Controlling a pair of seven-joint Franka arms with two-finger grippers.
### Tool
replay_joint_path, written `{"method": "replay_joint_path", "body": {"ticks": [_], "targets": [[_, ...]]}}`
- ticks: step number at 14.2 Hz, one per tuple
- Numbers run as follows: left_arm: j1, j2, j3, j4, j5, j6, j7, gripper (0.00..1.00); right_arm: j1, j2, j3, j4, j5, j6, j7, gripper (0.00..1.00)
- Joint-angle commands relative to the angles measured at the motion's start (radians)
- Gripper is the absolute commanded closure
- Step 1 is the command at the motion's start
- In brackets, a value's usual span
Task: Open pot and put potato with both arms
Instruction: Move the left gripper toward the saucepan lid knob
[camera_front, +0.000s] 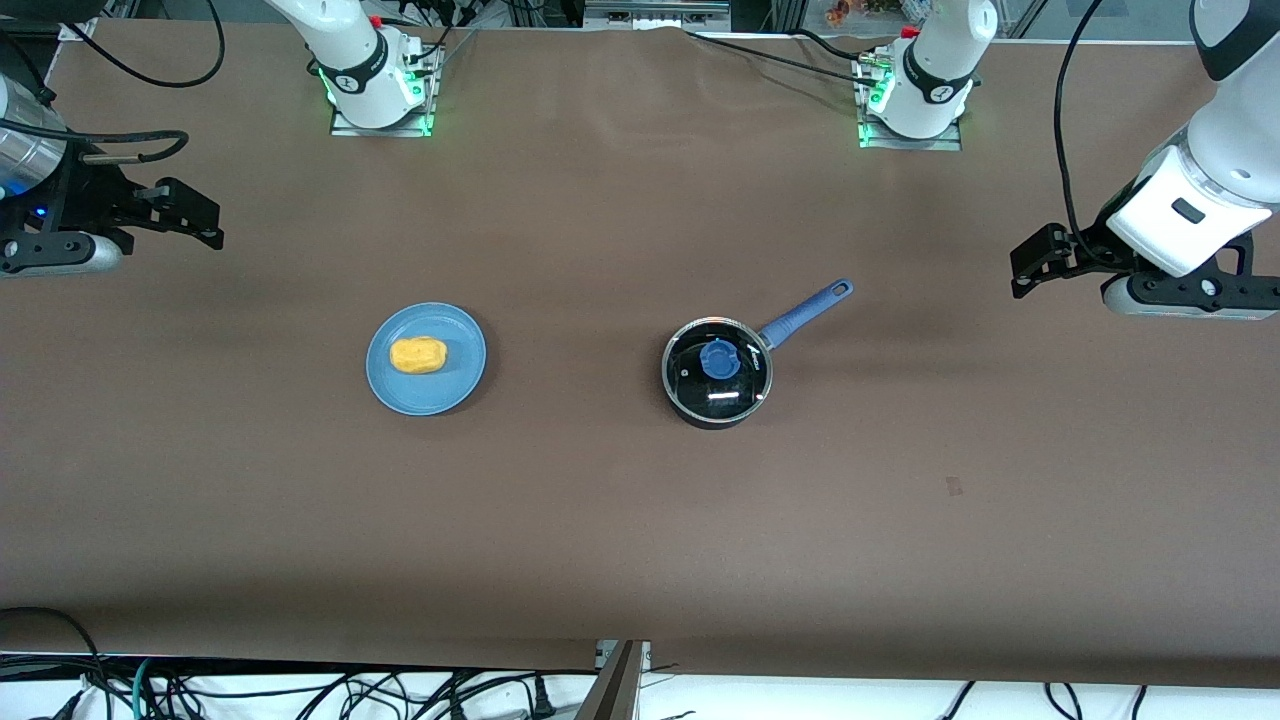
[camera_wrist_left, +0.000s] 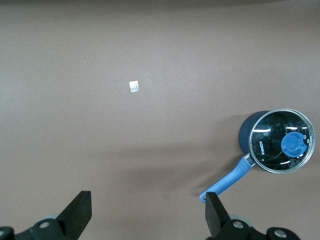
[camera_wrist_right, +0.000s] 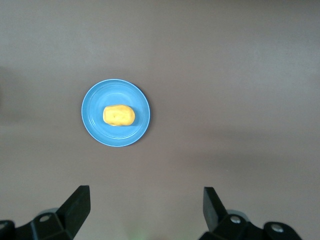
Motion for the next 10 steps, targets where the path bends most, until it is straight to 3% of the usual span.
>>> {"method": "replay_joint_path", "body": {"ticks": [1,10], "targets": [[-0.003,0.013,0.0,0.029,-0.007,-0.011,0.013,0.0,-0.011,-0.006,0.004,-0.001,-0.004,0.0,-0.019,0.0],[-0.017,0.033,-0.002,0.023,-0.01,-0.012,0.001,0.0,-0.011,-0.003,0.004,-0.001,-0.001,-0.003,-0.012,0.0]]}}
